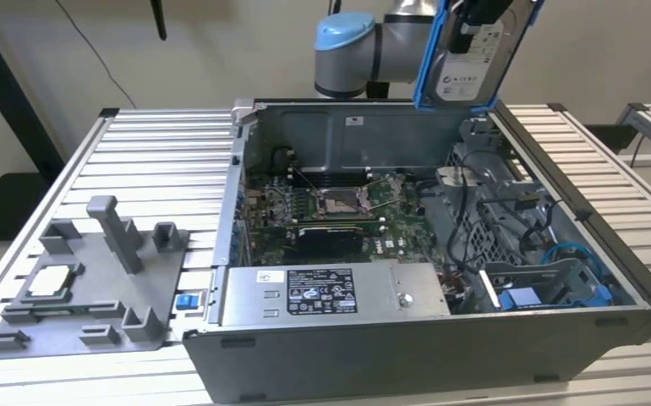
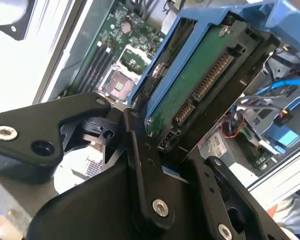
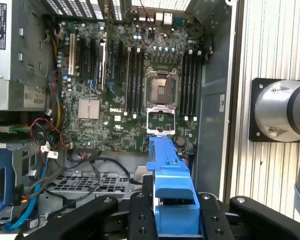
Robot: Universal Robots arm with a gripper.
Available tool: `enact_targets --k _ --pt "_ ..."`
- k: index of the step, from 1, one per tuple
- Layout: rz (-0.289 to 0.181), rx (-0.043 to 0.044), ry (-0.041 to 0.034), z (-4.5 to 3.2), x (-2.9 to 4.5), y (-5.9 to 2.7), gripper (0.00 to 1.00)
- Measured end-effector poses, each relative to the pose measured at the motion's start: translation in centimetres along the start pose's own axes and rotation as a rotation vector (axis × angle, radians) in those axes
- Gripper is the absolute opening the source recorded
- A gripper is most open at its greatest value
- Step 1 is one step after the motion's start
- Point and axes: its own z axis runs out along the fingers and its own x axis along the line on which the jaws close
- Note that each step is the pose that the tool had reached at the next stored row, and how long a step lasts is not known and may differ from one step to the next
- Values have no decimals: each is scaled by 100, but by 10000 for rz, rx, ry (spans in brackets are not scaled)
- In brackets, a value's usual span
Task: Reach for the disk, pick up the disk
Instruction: 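Pick up the disk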
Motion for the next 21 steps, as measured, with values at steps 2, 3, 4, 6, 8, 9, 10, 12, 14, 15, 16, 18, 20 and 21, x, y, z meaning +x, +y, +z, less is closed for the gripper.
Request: enact_targets --k 2,3,4,6,8,9,10,12,14,15,16,18,20,21 --pt "0 0 2 -2 1 -44 0" --pt "0 0 1 -2 1 -66 0" --pt "0 0 1 -3 2 -87 0" --pt "0 0 1 -4 3 -128 0" --pt "0 0 1 -5 4 -167 0" --pt "0 1 1 -5 4 -171 0" --pt "0 0 1 -5 4 -171 0" --pt "1 0 2 -5 4 -171 0" --pt "0 0 1 -5 4 -172 0" --pt "1 0 1 -5 4 -172 0" --pt "1 0 1 -5 4 -172 0" --pt "1 0 1 -5 4 -172 0" --pt "0 0 1 -5 4 -173 0" --pt "0 0 1 -5 4 -173 0"
